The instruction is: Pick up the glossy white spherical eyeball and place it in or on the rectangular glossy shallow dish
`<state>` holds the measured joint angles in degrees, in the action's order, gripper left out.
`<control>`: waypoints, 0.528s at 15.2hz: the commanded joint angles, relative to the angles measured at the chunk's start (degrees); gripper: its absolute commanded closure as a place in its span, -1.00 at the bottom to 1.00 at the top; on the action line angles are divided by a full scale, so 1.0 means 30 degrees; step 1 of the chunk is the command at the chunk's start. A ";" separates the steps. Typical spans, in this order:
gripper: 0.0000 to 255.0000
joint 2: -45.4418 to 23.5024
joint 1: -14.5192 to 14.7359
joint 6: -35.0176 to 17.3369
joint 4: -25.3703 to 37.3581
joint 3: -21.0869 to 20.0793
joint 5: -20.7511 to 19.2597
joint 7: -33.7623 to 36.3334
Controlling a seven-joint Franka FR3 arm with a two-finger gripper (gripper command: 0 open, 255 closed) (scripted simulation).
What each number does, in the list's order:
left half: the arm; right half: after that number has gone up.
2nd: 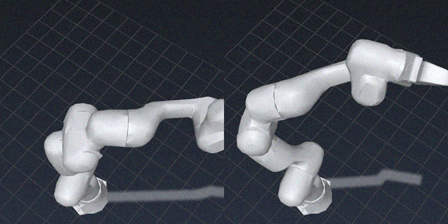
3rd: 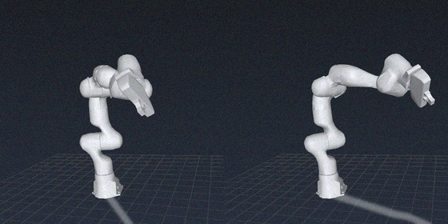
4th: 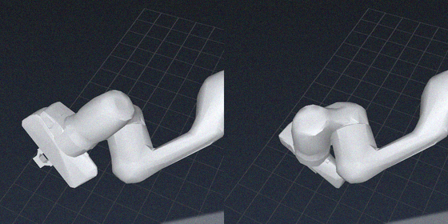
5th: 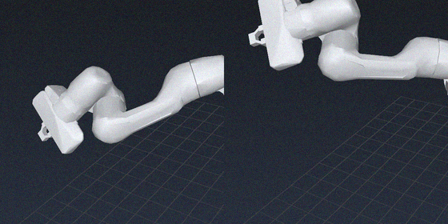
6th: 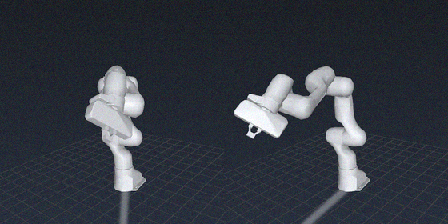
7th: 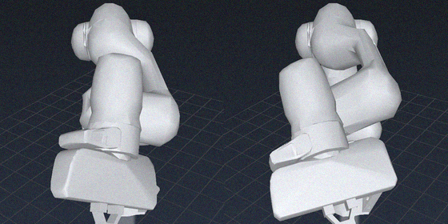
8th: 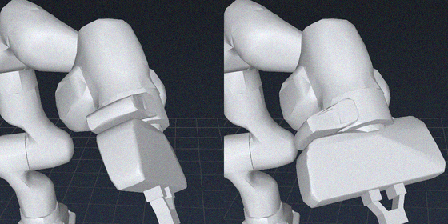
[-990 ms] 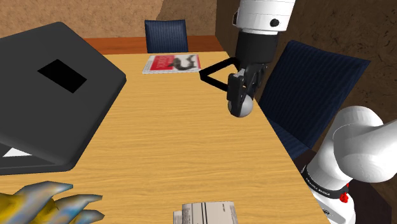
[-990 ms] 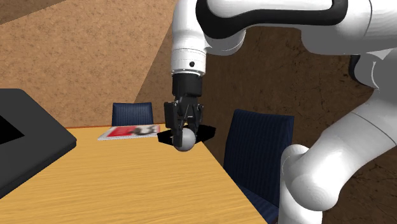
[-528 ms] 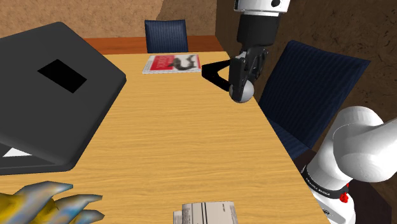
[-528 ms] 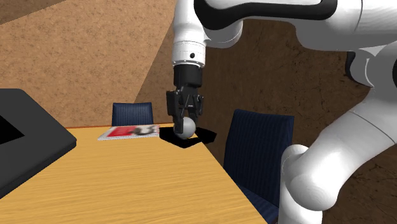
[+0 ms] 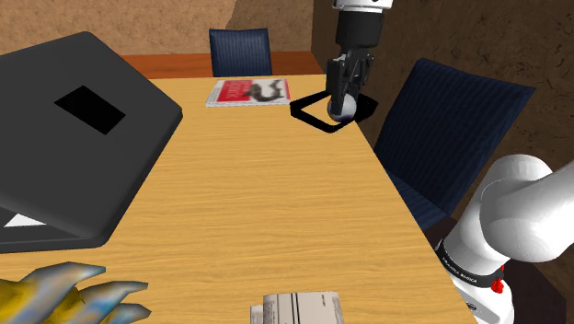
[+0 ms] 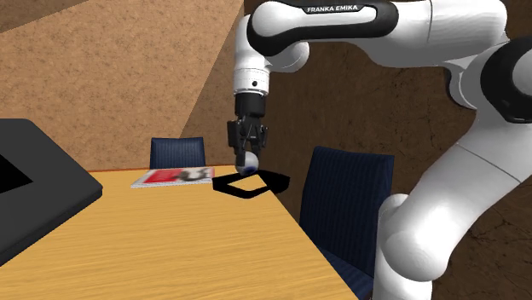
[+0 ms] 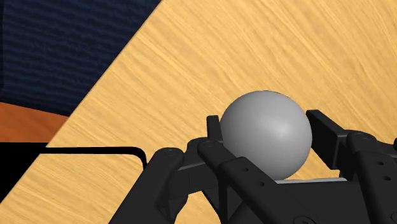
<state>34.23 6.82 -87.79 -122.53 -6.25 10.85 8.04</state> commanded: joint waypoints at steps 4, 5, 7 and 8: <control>1.00 -0.1853 -0.0676 -0.0106 0.1454 0.1522 -0.0950 -0.1982; 1.00 -0.2271 -0.0804 -0.0129 0.1798 0.1814 -0.1105 -0.2371; 1.00 -0.3151 -0.1047 -0.0158 0.2554 0.2390 -0.1380 -0.3141; 1.00 -0.3612 -0.1166 -0.0163 0.2966 0.2670 -0.1497 -0.3523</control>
<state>24.73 3.62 -88.02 -114.58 1.04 6.68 -1.44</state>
